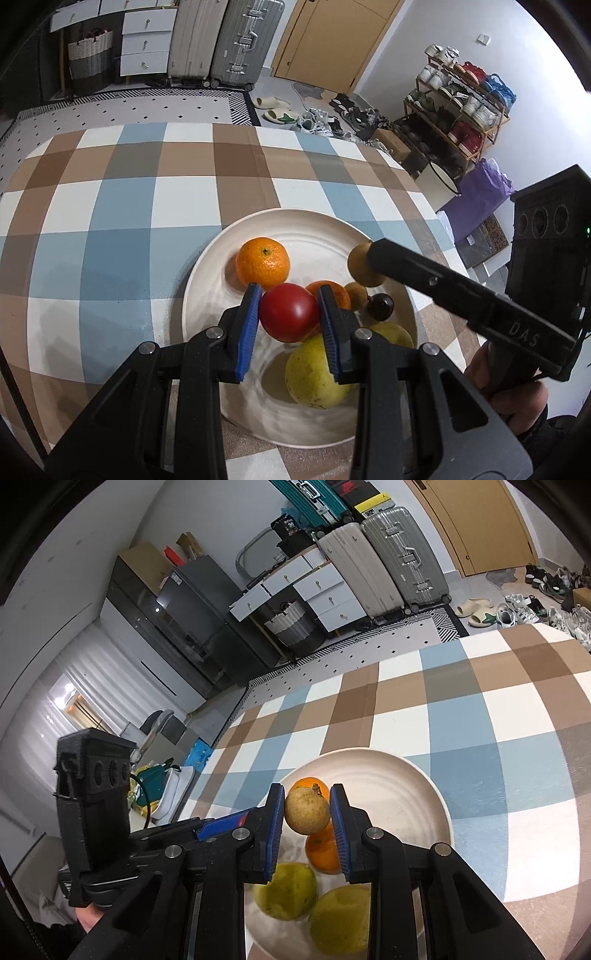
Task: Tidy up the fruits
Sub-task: 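Carry the tomato in the left tool over the plate while the right tool brings the pear, then open both tools to set the tomato and pear on the plate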
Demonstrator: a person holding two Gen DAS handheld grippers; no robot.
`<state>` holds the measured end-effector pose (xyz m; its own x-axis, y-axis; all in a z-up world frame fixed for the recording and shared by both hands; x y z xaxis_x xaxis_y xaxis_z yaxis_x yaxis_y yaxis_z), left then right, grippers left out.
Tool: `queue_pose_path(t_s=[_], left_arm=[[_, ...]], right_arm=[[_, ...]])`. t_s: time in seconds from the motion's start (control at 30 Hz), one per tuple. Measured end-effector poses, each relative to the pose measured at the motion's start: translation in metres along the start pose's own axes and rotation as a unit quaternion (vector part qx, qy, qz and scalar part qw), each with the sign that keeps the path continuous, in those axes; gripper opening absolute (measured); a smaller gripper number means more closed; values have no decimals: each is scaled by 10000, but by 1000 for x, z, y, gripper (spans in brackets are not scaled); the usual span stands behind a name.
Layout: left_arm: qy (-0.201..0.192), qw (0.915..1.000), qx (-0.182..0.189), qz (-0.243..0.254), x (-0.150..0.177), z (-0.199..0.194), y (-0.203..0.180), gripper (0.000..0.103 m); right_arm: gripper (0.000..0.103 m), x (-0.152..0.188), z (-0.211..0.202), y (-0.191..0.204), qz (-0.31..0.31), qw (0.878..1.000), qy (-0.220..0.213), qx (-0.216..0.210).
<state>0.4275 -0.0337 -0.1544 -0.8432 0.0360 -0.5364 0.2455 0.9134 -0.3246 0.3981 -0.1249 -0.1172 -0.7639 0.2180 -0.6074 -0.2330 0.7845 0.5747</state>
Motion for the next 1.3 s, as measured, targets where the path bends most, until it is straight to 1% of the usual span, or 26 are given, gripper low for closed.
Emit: queue_pose_path(t_s=[0.23, 0.3, 0.37, 0.47, 0.5, 0.57, 0.93, 1.07, 1.17, 1.3], left_arm=[[3, 10000, -24, 17, -2, 8, -2, 28], [-72, 9999, -82, 23, -4, 5, -2, 28], [-150, 9999, -7, 19, -6, 1, -4, 28], [-181, 9998, -2, 85, -7, -3, -9, 28], [-193, 9998, -3, 72, -8, -5, -9, 28], [-235, 9997, -10, 34, -9, -10, -8, 28], [-576, 9981, -206, -117, -7, -52, 0, 28], [-710, 9972, -221, -73, -2, -67, -4, 28], [-792, 9964, -311, 23, 6, -79, -10, 29], [-886, 9952, -400, 121, 19, -97, -19, 29]], right_arm=[[26, 5, 10, -6, 68, 9999, 62, 48], [26, 5, 11, -7, 69, 9999, 60, 86], [26, 5, 11, -8, 52, 9999, 69, 106], [27, 6, 10, -8, 29, 9999, 94, 120], [27, 6, 8, -8, 25, 9999, 96, 123], [34, 5, 4, -8, 42, 9999, 56, 140], [35, -2, -35, 1, -79, 9995, -272, 165], [37, 1, -54, 10, -302, 9988, -306, 229], [40, 6, -70, 16, -469, 9977, -378, 309], [41, 14, -87, 25, -631, 9963, -473, 356]])
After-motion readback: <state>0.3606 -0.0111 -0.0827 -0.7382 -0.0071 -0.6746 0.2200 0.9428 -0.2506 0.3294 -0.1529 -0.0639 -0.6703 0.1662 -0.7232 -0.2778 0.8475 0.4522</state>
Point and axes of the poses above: each gripper's, at about its wrist camera, not at the fingertips, and z roughly the way its jaws point, y to its left, x to its underside, the point moved 8 cm from there along z, roughly the way its jaws point, and after that the axes turned 1 degree about -x, right-handed, at the moved point
